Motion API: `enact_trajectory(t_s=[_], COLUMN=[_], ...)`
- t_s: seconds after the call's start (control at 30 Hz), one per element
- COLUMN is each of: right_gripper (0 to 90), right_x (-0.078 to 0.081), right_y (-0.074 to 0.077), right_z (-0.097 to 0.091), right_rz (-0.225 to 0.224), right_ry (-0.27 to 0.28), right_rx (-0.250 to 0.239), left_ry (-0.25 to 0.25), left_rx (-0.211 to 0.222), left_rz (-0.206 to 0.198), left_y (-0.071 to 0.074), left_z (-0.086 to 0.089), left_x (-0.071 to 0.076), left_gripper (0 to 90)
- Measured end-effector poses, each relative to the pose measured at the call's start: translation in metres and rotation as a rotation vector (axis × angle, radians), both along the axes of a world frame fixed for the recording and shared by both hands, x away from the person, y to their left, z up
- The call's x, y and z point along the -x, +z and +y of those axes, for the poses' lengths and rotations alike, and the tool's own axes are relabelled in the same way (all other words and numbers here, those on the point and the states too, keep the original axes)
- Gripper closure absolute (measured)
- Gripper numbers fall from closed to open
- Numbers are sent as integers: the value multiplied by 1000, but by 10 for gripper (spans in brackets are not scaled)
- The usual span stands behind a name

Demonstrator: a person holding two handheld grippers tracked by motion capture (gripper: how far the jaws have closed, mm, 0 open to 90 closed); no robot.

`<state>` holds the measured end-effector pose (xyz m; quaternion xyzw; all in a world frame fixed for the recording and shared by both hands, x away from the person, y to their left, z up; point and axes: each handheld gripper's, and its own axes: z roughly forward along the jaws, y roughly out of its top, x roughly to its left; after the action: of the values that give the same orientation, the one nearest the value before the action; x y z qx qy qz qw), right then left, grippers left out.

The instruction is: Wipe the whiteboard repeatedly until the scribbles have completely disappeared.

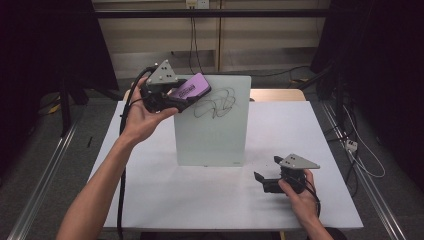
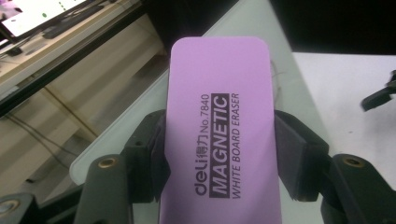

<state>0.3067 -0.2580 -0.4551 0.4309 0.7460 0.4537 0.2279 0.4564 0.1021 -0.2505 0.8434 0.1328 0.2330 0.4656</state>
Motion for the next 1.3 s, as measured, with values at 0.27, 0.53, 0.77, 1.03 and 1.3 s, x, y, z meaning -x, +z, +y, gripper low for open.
enact_trajectory(t_s=[0.27,0.53,0.77,1.03,1.3], right_gripper=[64,64,63,63,63], right_x=[1,0,1,1,1], right_y=[0,0,0,0,0], right_z=[0,0,0,1,1], right_rz=[2,0,-2,-1,-4], right_ry=[0,0,0,2,2], right_rx=[-2,1,3,5,5], left_ry=[7,6,6,-7,-24], left_rx=[-50,-43,-71,-103,-120], left_rz=[-15,-21,-21,-12,6], left_y=[-4,-4,-9,-23,-32], left_z=[-4,-4,-8,-15,-19], left_x=[-1,-2,1,7,11], left_gripper=[412,413,413,412,413])
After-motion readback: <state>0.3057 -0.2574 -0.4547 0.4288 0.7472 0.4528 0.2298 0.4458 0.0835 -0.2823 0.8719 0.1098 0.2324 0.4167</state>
